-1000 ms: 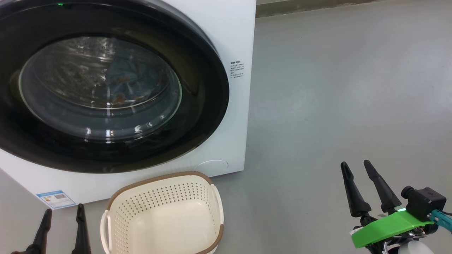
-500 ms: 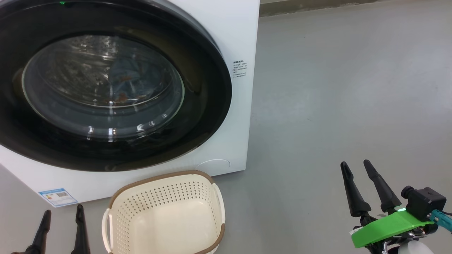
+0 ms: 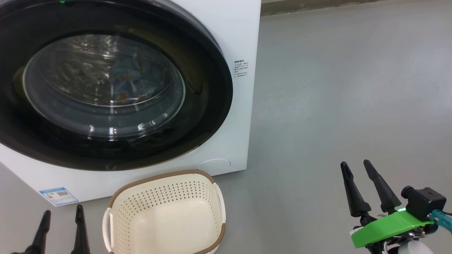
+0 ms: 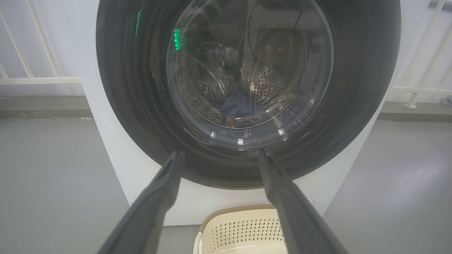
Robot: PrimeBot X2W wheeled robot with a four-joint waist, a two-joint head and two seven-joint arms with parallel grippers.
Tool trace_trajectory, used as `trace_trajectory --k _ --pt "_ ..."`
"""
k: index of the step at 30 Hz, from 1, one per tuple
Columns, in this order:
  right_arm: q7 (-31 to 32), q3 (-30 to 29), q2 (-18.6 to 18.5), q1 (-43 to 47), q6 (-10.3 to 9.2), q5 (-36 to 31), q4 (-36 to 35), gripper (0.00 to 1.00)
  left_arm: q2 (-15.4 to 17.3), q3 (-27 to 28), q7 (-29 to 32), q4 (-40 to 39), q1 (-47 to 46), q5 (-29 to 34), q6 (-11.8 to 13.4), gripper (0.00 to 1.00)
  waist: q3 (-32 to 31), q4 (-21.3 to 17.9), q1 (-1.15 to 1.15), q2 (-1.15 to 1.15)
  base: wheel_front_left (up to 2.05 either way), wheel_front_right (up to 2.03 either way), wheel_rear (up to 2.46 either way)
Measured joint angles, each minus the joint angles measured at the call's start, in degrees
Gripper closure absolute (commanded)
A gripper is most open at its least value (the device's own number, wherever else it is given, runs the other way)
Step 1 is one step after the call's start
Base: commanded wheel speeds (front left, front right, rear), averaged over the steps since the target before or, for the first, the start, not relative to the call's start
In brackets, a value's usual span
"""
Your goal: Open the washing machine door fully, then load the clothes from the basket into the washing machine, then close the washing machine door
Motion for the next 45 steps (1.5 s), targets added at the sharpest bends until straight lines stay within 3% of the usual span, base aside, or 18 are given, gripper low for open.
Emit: trace_trajectory --k 9,10,19,23,45 --pt "0.00 0.00 0.00 0.00 0.00 0.00 -0.08 0.00 -0.15 -0.04 0.00 0.52 -0.01 -0.01 0.00 0.00 -0.08 0.18 0.00 0.00 0.00 0.00 0.00" --pt "0.00 0.00 -0.01 0.00 0.00 0.00 -0.08 1.00 -0.15 -0.04 0.00 0.57 -0.01 -0.01 0.00 1.00 -0.08 0.21 0.00 0.00 0.00 0.00 0.00" --pt "0.46 0.34 2.41 2.59 0.01 0.41 4.57 1.00 -2.88 -0.66 0.60 4.95 1.07 -0.58 0.00 1.00 -0.10 0.29 0.00 0.00 0.00 0.00 0.00" --pt "0.99 0.03 2.41 2.54 0.01 2.52 4.58 1.00 -2.90 -0.70 1.22 4.97 1.05 -3.20 0.00 1.00 -0.24 0.62 0.09 0.00 0.00 0.00 0.00" --pt "4.14 -2.20 3.30 2.49 0.01 13.92 4.39 1.00 -2.90 -1.67 4.97 4.60 0.79 -17.93 0.00 1.00 -0.56 2.27 0.00 0.00 0.00 0.00 0.00"
